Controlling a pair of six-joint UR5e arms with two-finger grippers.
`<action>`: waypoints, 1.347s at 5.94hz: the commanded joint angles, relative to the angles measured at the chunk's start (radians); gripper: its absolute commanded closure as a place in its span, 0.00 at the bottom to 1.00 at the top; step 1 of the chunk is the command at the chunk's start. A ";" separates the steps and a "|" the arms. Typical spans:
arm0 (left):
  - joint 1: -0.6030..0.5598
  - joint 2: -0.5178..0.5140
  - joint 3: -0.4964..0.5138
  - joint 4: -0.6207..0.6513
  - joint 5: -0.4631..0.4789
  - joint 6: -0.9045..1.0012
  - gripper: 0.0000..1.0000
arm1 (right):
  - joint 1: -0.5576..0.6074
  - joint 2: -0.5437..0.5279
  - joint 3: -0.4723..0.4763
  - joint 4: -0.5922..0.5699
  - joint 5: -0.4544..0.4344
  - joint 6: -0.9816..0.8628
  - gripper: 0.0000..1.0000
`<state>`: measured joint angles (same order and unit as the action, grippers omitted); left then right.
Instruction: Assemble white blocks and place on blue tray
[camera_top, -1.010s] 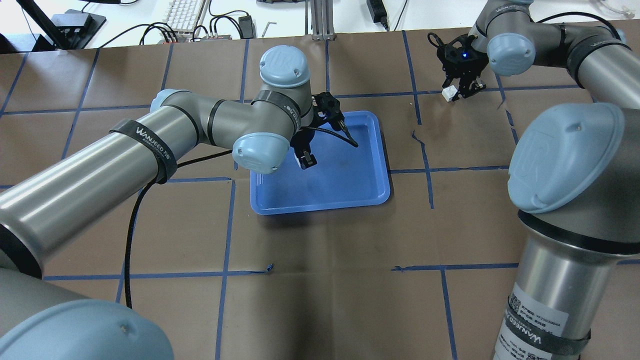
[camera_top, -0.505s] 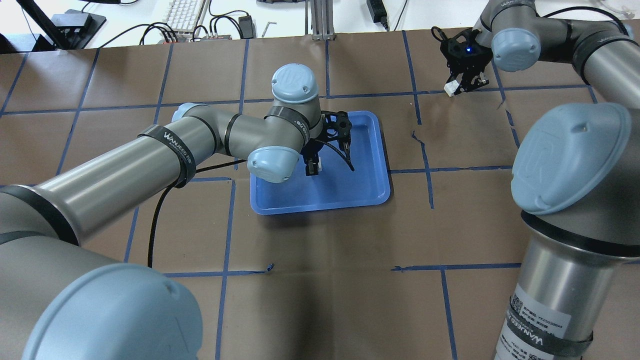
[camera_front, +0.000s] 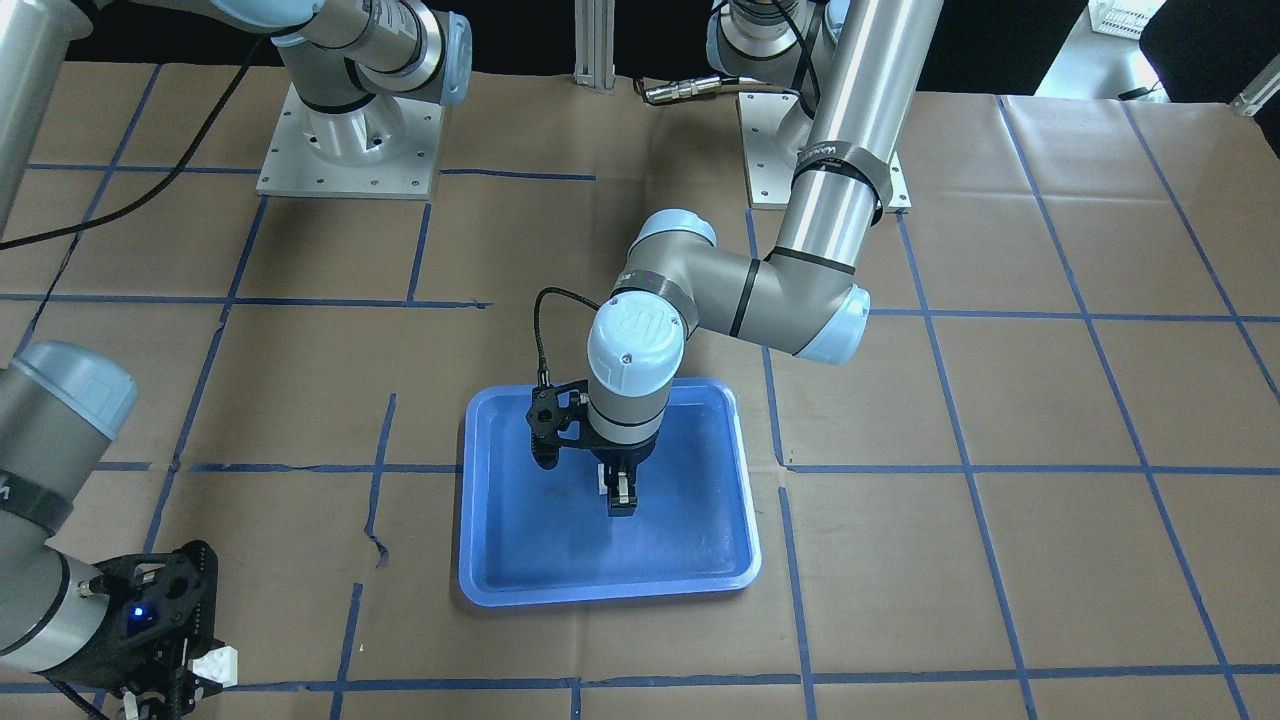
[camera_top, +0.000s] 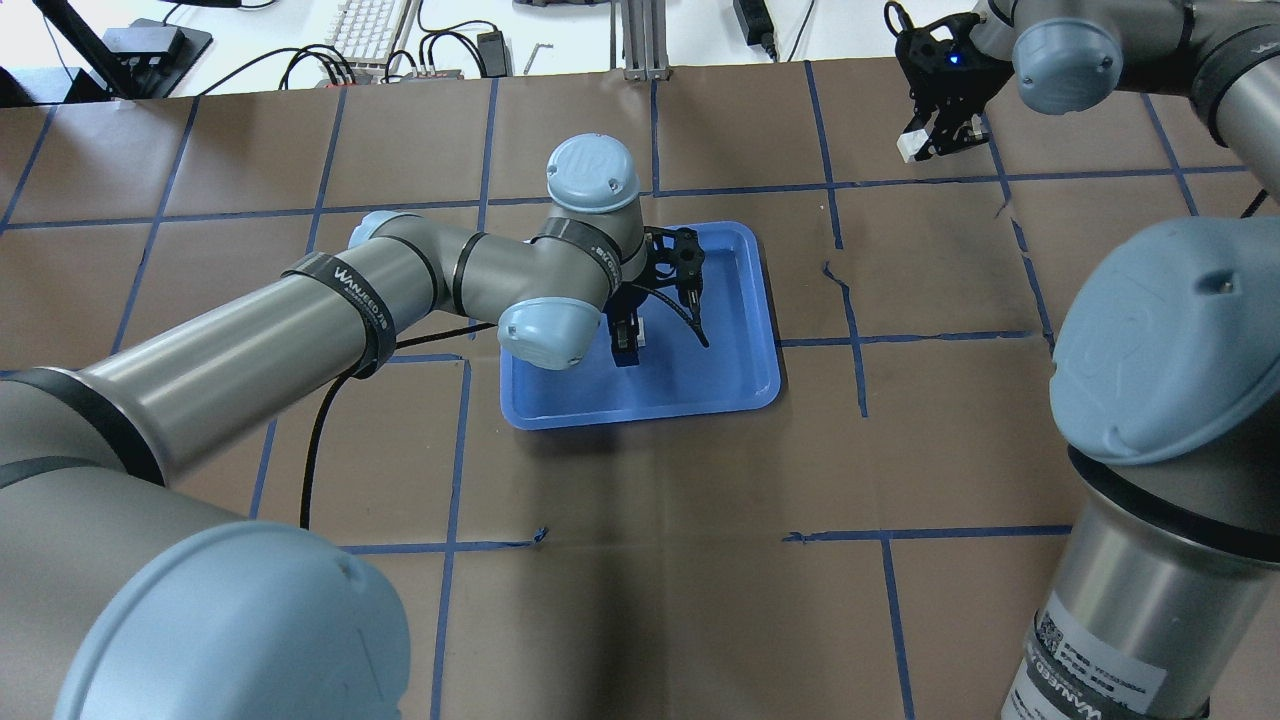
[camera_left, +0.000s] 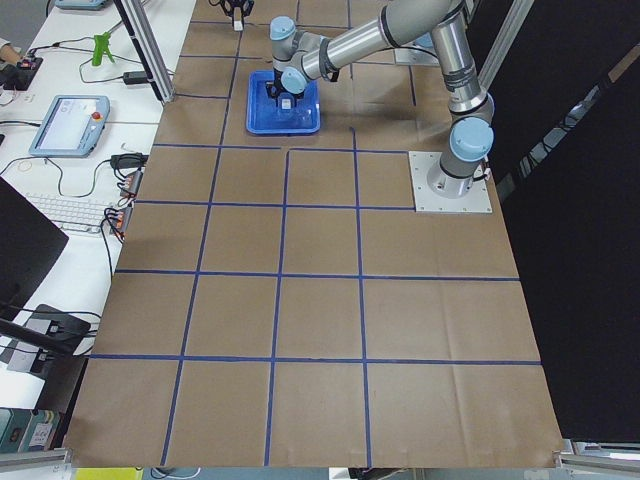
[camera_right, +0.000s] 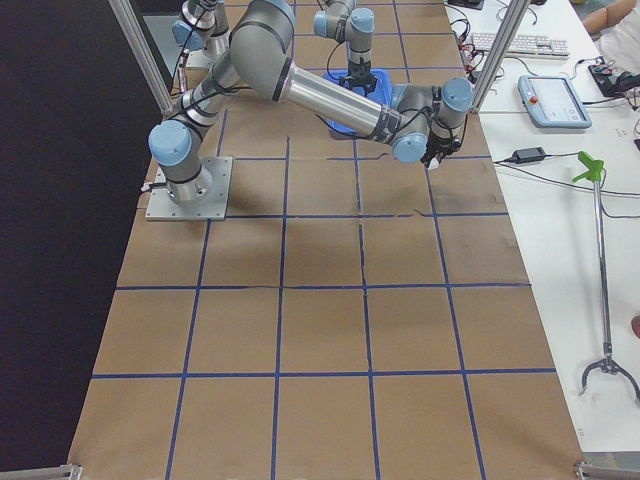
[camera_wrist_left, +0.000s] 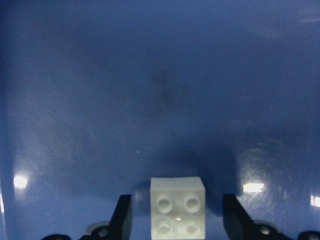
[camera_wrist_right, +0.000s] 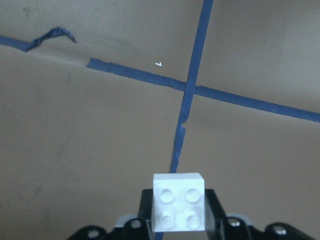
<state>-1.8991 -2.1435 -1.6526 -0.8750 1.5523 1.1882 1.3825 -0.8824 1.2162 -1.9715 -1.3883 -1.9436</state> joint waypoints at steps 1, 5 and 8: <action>0.009 0.072 0.036 -0.071 0.005 -0.037 0.00 | 0.003 -0.122 0.124 0.016 0.015 0.173 0.82; 0.145 0.371 0.073 -0.418 0.009 -0.294 0.00 | 0.148 -0.345 0.462 -0.142 0.058 0.439 0.81; 0.268 0.520 0.073 -0.551 0.014 -0.768 0.00 | 0.379 -0.259 0.467 -0.278 0.043 0.641 0.81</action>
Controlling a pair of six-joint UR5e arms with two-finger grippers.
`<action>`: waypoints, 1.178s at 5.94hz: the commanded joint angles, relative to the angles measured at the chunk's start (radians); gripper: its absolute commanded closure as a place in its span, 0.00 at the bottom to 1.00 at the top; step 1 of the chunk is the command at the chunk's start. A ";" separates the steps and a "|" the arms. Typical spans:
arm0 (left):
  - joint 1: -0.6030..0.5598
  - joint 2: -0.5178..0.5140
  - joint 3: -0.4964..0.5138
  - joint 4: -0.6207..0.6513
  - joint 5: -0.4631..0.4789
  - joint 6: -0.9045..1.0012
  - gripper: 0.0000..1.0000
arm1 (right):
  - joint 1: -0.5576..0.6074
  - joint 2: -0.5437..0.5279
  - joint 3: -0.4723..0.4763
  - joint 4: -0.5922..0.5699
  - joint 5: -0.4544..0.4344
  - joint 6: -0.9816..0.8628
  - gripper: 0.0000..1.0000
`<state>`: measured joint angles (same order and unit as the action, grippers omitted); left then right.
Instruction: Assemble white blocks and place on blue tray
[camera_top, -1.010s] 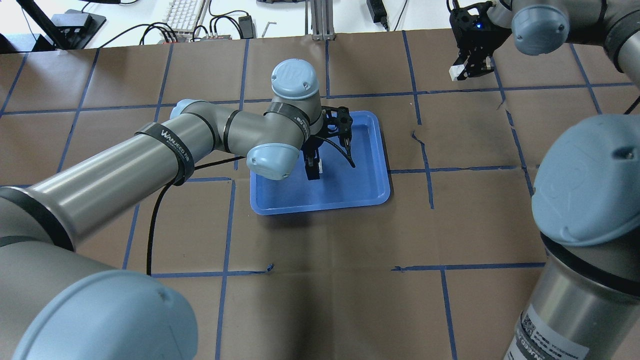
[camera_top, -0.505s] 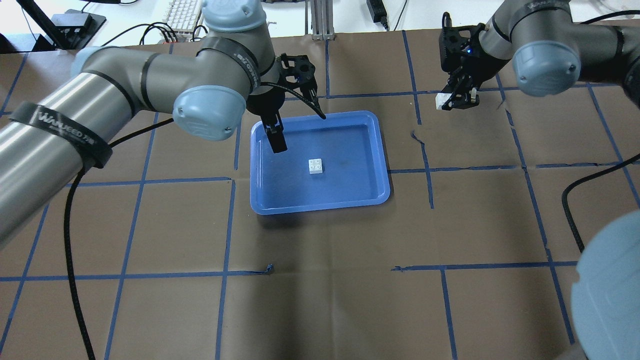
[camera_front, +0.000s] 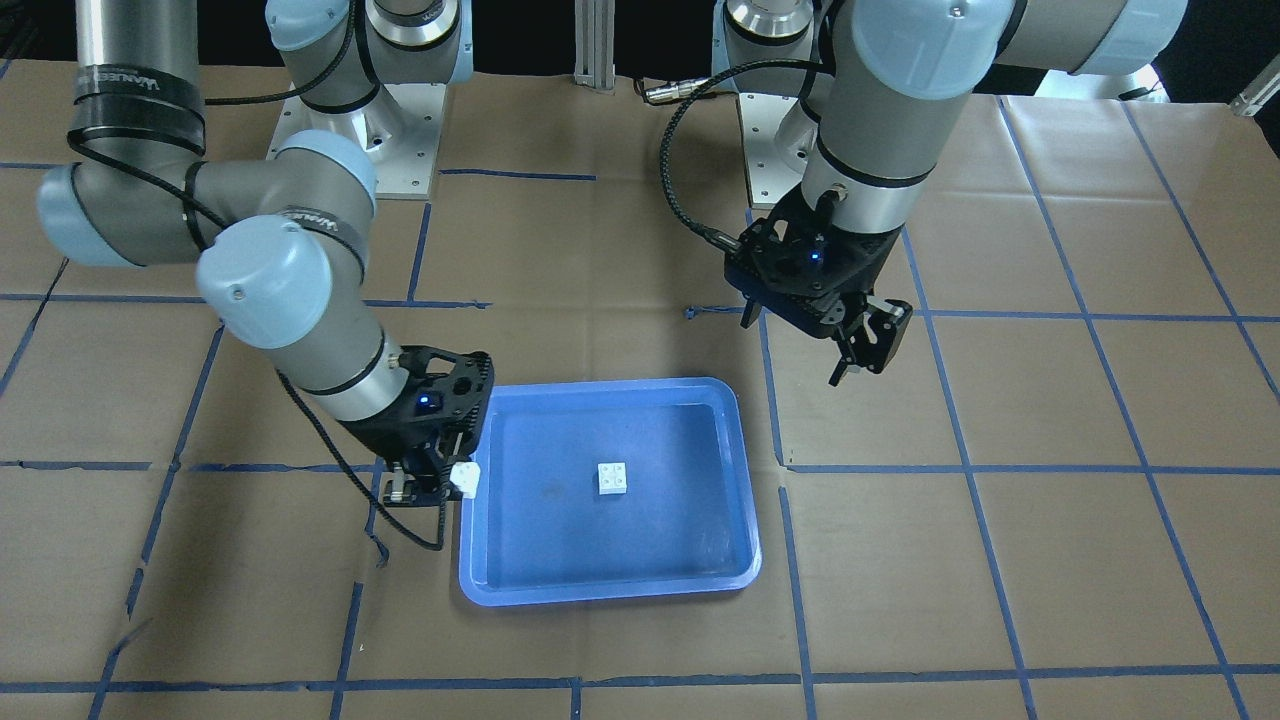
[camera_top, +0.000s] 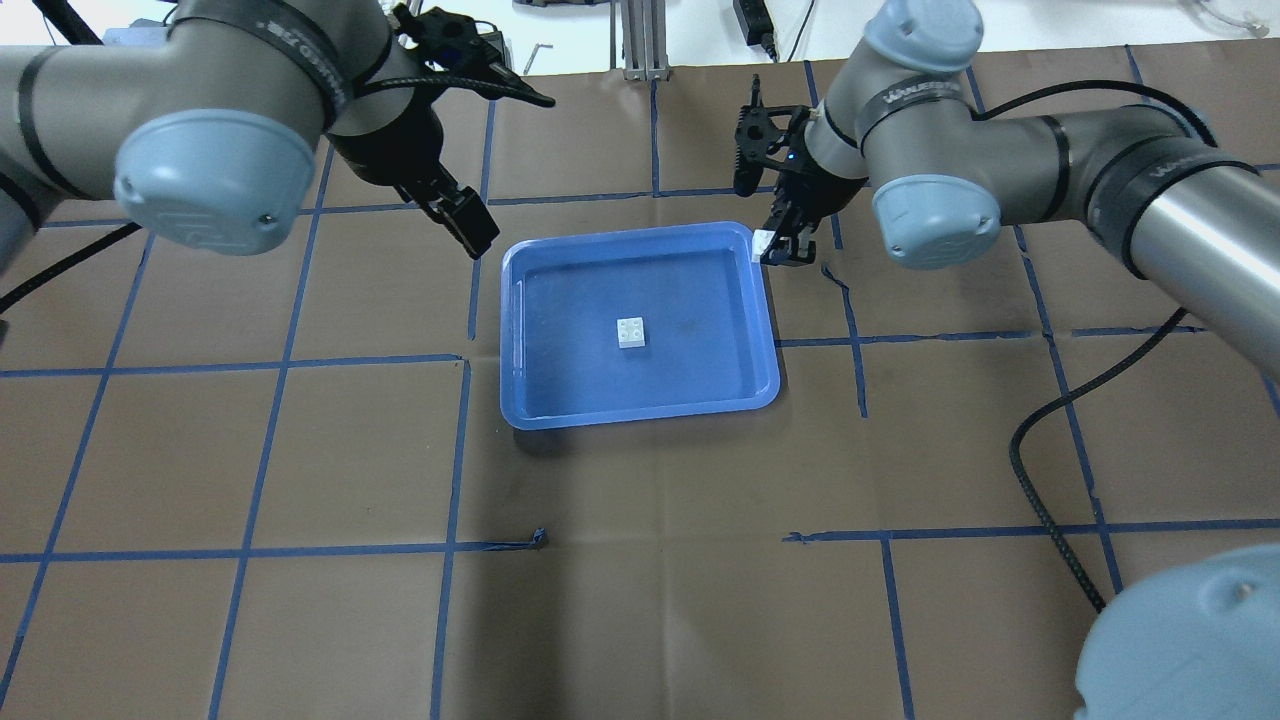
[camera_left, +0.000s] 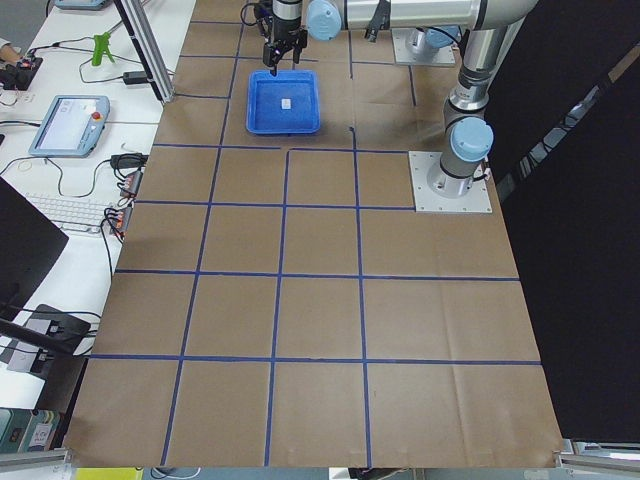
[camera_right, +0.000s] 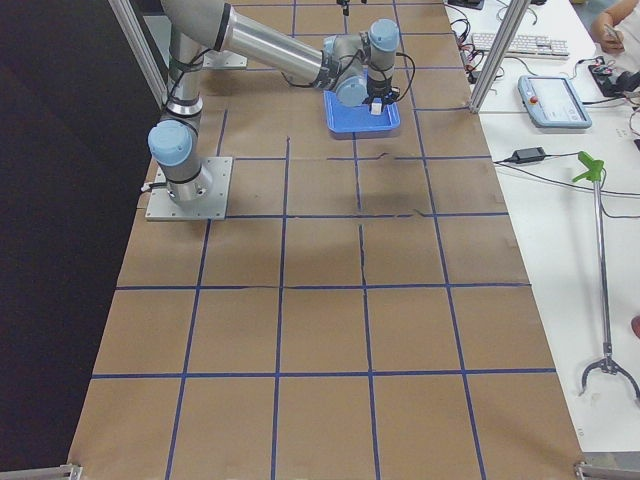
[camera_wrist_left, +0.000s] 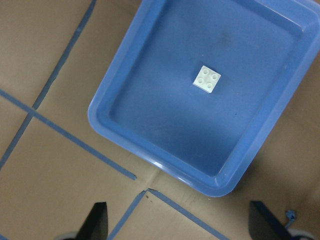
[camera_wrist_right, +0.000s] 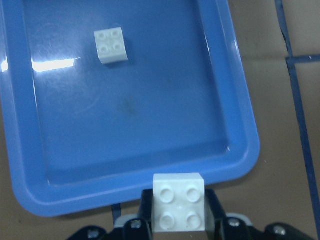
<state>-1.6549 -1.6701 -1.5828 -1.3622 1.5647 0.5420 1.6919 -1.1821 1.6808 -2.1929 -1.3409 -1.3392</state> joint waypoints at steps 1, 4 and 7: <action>0.046 0.081 0.004 -0.116 0.001 -0.283 0.00 | 0.101 0.095 0.004 -0.132 -0.004 0.031 0.80; 0.095 0.090 0.036 -0.146 -0.006 -0.448 0.00 | 0.121 0.136 0.046 -0.186 -0.004 -0.049 0.80; 0.095 0.092 0.038 -0.141 -0.002 -0.450 0.00 | 0.156 0.156 0.053 -0.209 -0.004 0.015 0.80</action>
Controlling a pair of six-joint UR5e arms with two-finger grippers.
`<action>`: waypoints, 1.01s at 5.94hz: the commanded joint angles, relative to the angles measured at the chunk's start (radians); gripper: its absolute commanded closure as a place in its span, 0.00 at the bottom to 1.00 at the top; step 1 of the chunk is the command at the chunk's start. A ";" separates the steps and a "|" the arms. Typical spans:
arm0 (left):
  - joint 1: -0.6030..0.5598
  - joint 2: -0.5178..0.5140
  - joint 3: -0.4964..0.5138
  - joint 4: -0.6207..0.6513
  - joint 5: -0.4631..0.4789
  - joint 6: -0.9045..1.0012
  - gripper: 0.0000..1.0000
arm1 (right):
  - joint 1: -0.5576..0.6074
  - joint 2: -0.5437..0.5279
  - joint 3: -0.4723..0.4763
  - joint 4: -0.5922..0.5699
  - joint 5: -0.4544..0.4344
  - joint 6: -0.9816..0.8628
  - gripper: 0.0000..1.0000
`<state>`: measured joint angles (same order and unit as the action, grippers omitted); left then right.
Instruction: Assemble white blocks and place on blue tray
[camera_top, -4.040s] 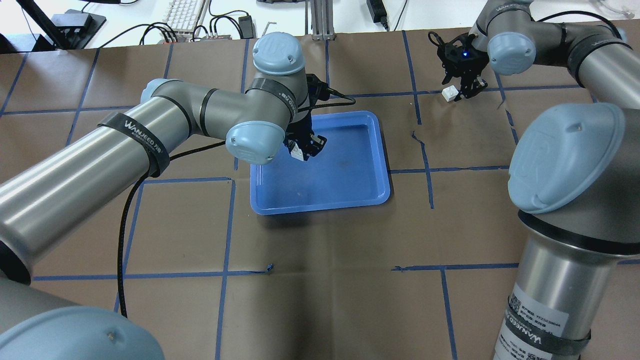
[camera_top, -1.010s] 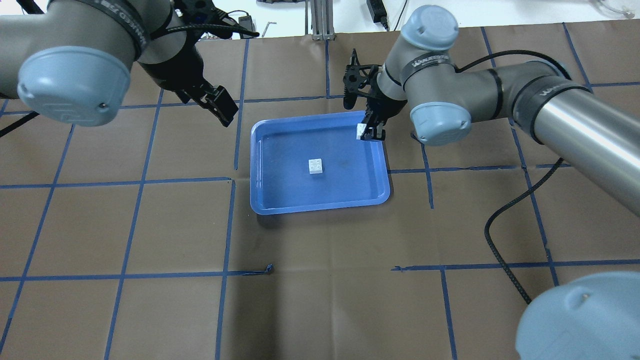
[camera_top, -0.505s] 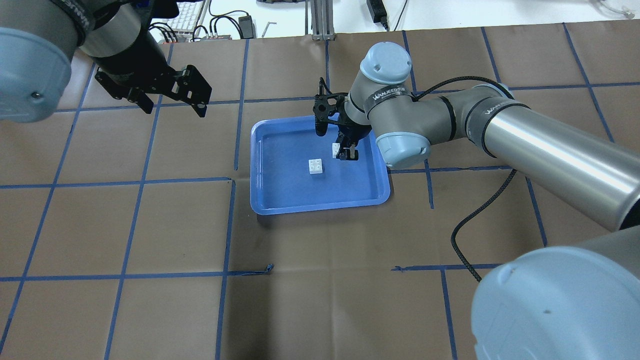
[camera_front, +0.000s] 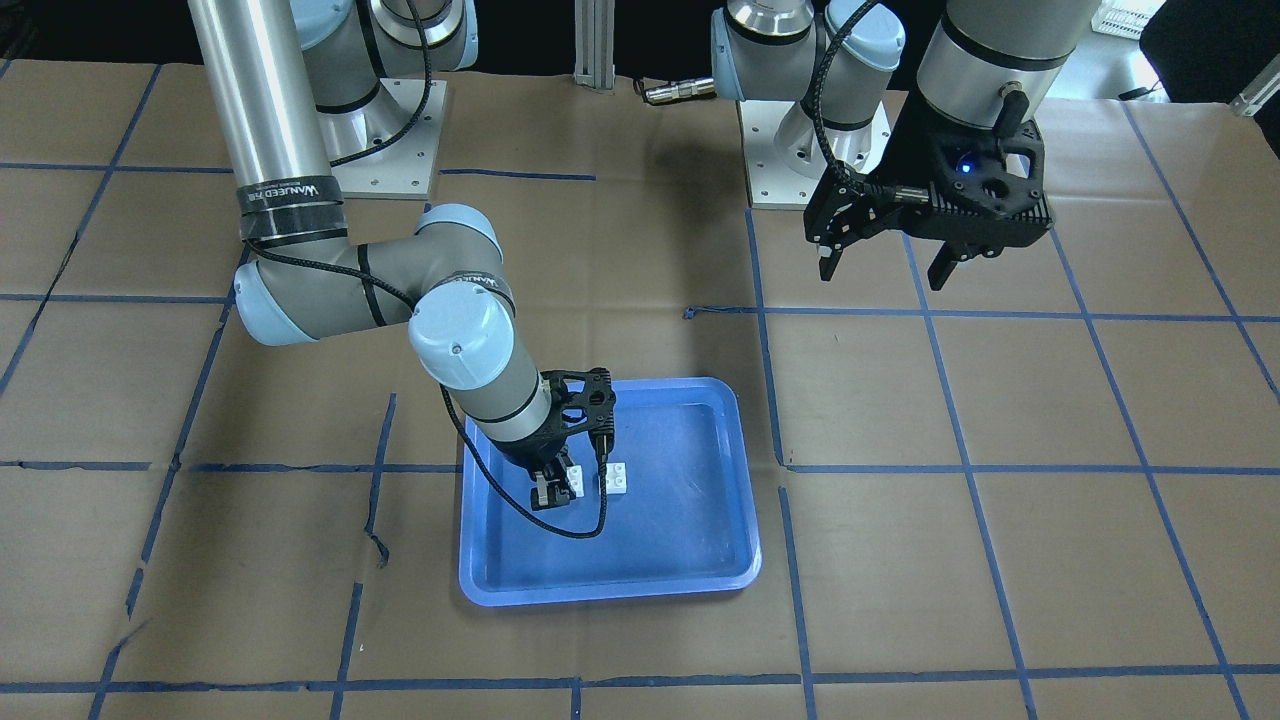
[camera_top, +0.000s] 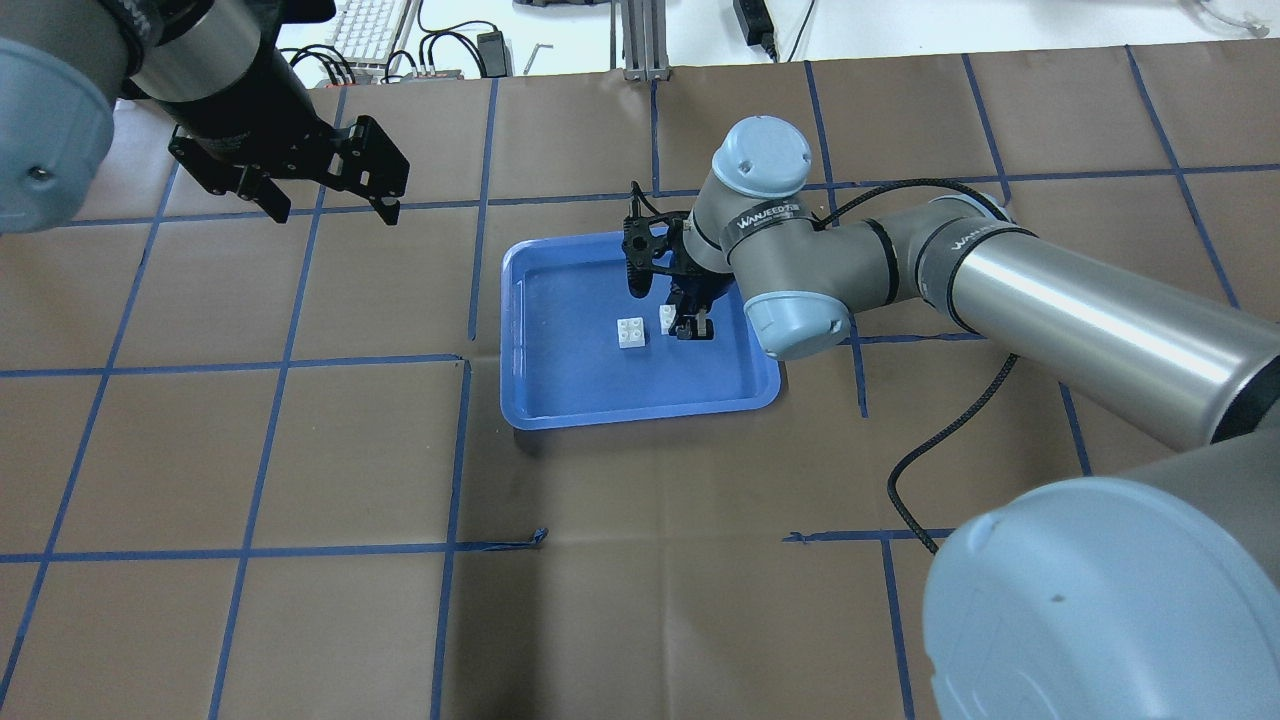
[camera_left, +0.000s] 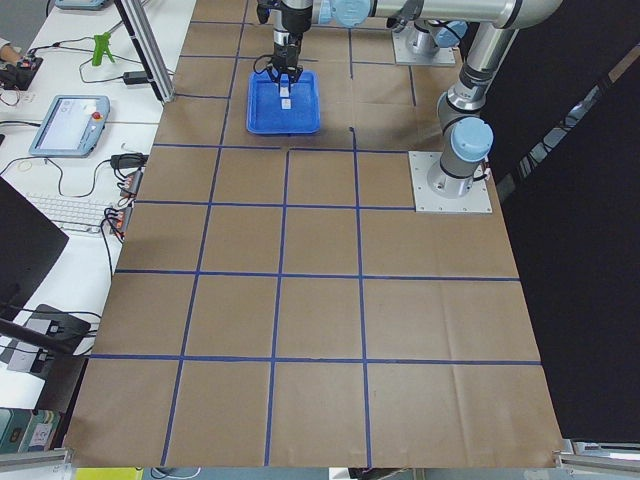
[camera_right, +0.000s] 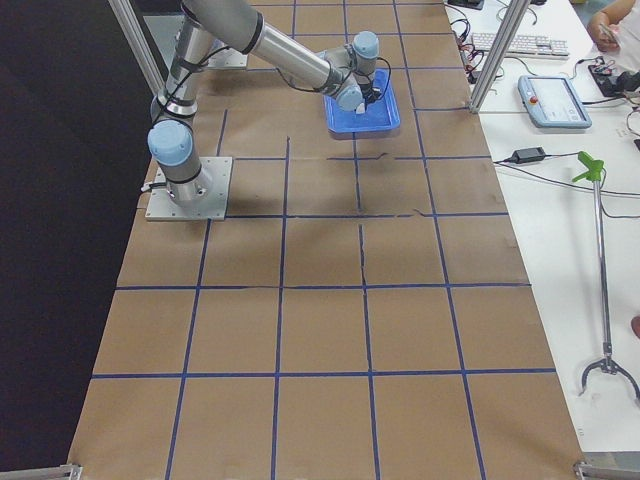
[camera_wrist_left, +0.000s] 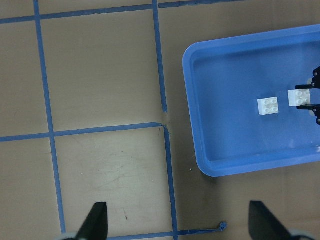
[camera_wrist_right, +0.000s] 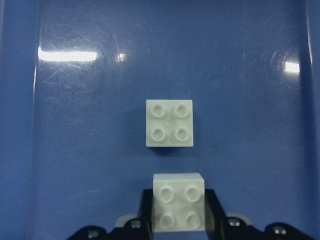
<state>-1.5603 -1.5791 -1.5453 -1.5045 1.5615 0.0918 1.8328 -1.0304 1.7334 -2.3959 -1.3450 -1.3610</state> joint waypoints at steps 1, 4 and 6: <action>0.000 0.001 0.001 0.004 0.003 -0.001 0.00 | 0.016 0.004 0.000 -0.006 -0.002 0.040 0.80; 0.002 -0.004 0.001 0.012 0.002 0.000 0.00 | 0.017 0.010 0.000 -0.006 -0.002 0.059 0.80; 0.002 -0.002 0.001 0.012 0.002 0.000 0.00 | 0.019 0.015 -0.002 -0.022 -0.002 0.062 0.80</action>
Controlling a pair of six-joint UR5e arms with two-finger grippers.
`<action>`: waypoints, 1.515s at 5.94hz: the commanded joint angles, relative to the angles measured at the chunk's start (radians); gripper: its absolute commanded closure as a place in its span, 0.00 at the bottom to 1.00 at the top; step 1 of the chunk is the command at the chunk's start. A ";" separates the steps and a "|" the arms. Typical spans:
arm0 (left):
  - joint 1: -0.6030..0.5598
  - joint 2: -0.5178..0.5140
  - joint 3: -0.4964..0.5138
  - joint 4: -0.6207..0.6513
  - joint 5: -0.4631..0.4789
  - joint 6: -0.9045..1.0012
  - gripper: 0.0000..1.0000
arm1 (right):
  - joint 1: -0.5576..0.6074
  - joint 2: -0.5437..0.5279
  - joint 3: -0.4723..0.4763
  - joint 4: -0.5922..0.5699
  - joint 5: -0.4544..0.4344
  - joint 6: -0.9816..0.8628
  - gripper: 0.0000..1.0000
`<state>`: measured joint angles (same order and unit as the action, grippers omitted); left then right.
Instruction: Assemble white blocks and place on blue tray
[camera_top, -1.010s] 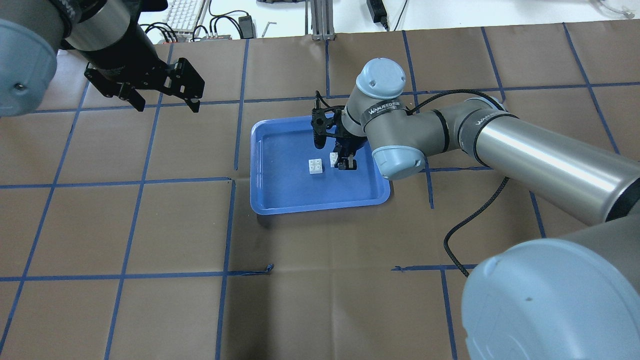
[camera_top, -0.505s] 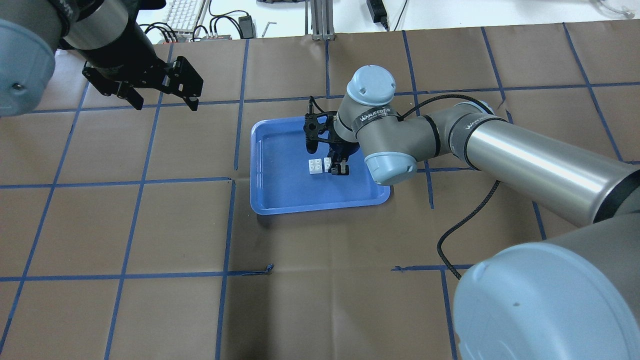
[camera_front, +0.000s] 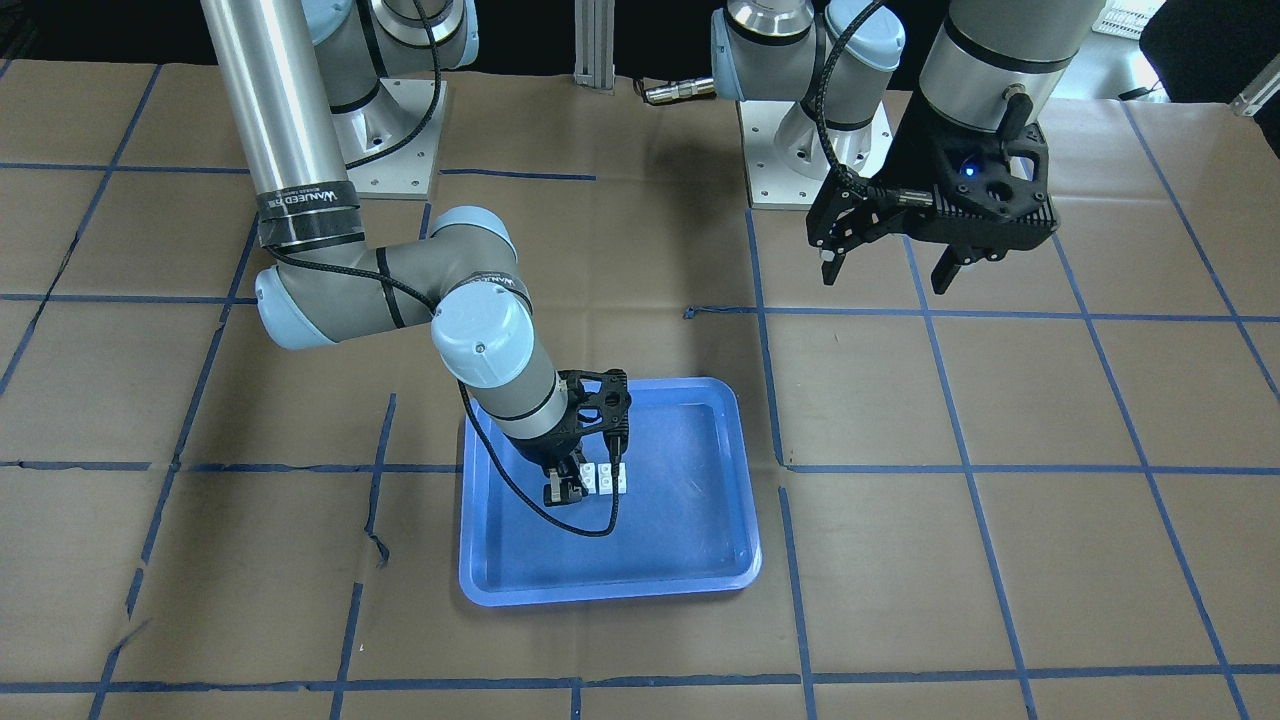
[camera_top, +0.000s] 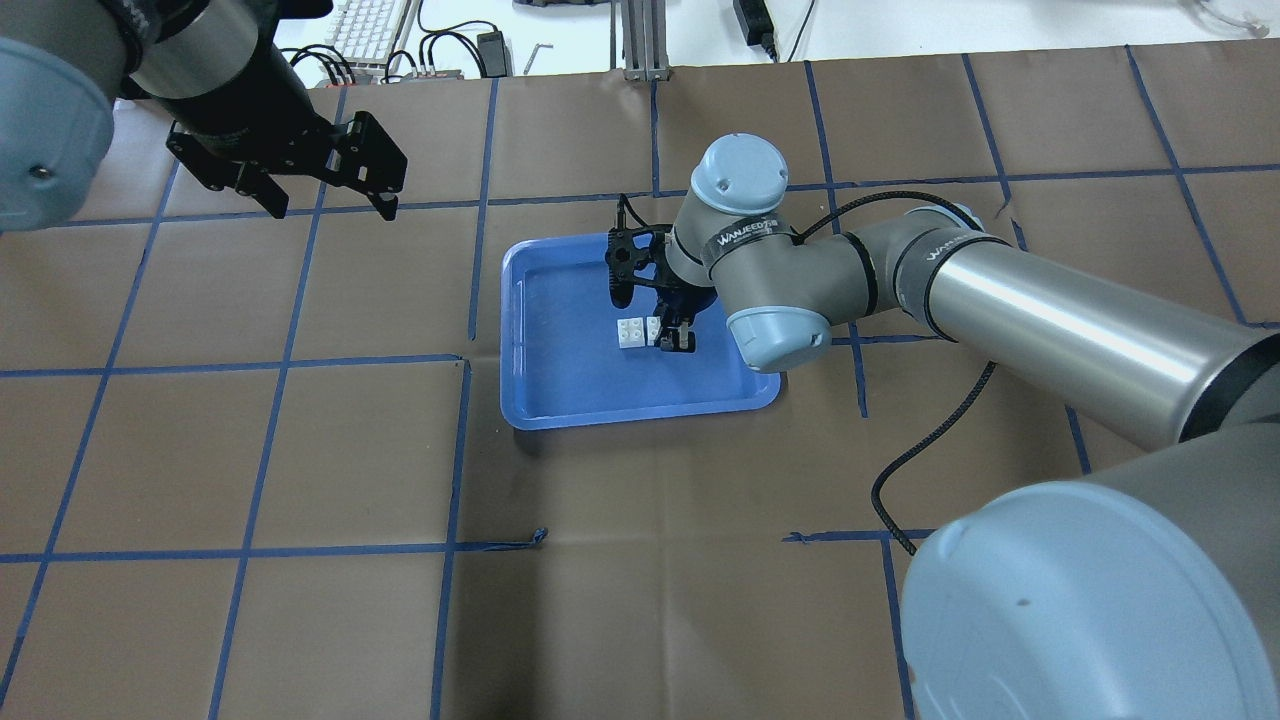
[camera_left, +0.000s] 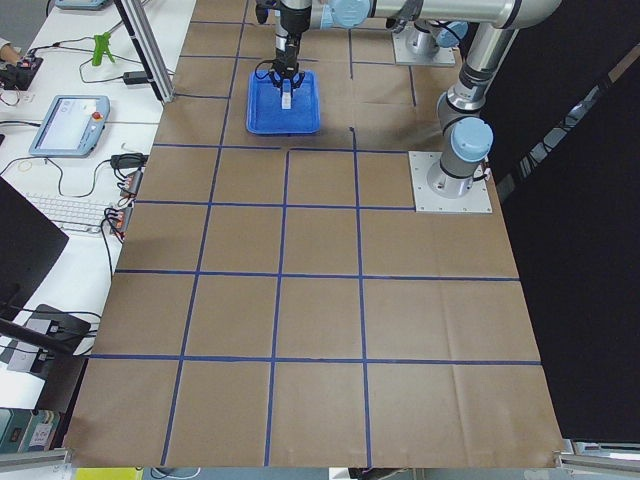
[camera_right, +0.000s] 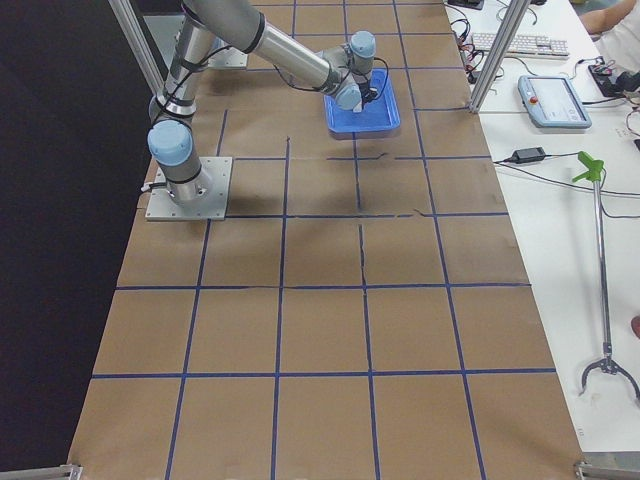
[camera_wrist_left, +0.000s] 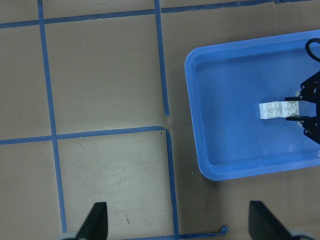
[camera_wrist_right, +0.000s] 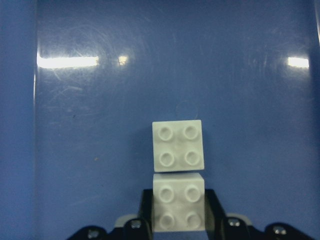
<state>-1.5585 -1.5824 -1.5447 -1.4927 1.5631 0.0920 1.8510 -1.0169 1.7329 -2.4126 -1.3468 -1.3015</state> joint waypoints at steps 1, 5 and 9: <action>0.000 0.001 0.000 0.000 0.002 0.000 0.00 | 0.001 0.003 -0.001 -0.005 0.000 0.007 0.80; 0.000 0.001 -0.002 0.002 0.003 0.000 0.00 | 0.001 0.001 -0.003 -0.005 0.003 0.048 0.80; -0.002 0.001 -0.002 0.002 -0.003 -0.041 0.00 | 0.010 0.001 -0.003 -0.005 0.003 0.054 0.80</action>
<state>-1.5594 -1.5804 -1.5463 -1.4918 1.5609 0.0760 1.8594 -1.0155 1.7303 -2.4172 -1.3438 -1.2474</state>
